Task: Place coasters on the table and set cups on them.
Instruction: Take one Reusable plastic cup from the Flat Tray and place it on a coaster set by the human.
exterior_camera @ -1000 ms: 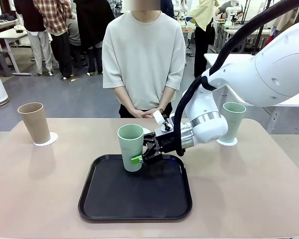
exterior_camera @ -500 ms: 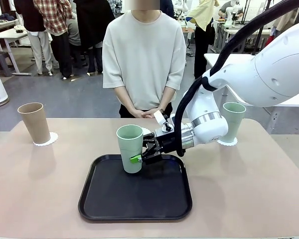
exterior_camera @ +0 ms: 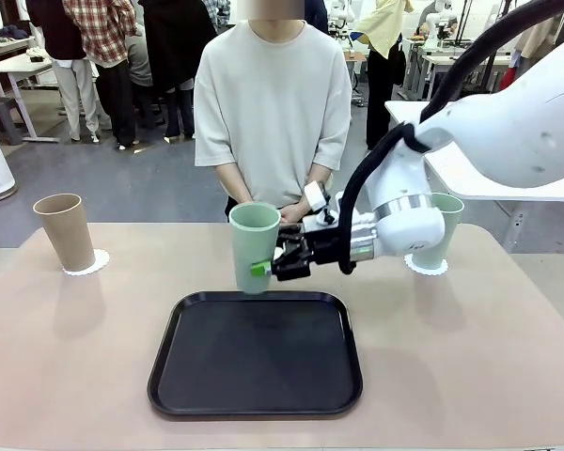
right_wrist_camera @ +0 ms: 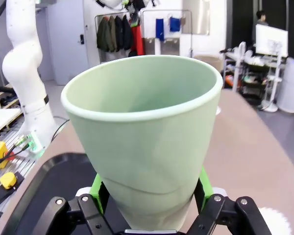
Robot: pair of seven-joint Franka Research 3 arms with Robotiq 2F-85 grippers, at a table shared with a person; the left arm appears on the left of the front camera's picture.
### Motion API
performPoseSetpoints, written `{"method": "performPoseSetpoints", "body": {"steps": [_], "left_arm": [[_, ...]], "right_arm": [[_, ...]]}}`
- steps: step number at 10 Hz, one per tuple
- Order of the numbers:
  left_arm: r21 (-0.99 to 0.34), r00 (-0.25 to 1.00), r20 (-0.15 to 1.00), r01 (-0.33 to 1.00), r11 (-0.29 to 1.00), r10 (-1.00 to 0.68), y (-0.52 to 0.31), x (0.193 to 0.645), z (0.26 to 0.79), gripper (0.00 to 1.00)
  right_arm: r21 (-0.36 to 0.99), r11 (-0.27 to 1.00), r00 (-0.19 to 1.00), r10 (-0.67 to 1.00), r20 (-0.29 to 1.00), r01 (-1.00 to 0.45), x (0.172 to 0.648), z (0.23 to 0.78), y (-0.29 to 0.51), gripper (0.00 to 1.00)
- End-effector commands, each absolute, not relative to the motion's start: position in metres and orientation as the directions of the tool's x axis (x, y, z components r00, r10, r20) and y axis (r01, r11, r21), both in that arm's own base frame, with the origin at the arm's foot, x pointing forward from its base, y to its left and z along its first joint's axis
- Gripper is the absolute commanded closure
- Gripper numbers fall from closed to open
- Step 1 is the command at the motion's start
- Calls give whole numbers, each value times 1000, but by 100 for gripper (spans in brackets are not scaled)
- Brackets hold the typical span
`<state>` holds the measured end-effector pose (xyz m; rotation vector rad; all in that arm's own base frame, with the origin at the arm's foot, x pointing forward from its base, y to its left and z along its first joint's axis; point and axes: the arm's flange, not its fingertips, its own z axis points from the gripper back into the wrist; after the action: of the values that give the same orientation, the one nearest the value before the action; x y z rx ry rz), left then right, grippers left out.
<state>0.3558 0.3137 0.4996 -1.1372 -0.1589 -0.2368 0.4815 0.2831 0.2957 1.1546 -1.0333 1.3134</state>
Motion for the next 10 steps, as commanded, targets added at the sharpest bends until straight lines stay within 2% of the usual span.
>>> {"method": "performPoseSetpoints", "body": {"steps": [1,5,6,7,10], "left_arm": [[-879,964,246,267,395,-104,315,353,501,0],[-879,964,246,267,395,-104,315,353,501,0],[-879,964,246,267,395,-104,315,353,501,0],[-879,964,246,267,395,-104,315,353,501,0],[-879,964,246,267,395,-104,315,353,501,0]], "right_arm": [[3,-1,3,149,989,-1000,464,334,270,76],[76,-22,67,268,961,-997,452,406,266,76],[131,44,138,295,946,-990,457,407,265,76],[25,-13,22,216,976,-1000,455,404,264,76],[25,-13,22,216,976,-1000,455,404,264,76]]}}
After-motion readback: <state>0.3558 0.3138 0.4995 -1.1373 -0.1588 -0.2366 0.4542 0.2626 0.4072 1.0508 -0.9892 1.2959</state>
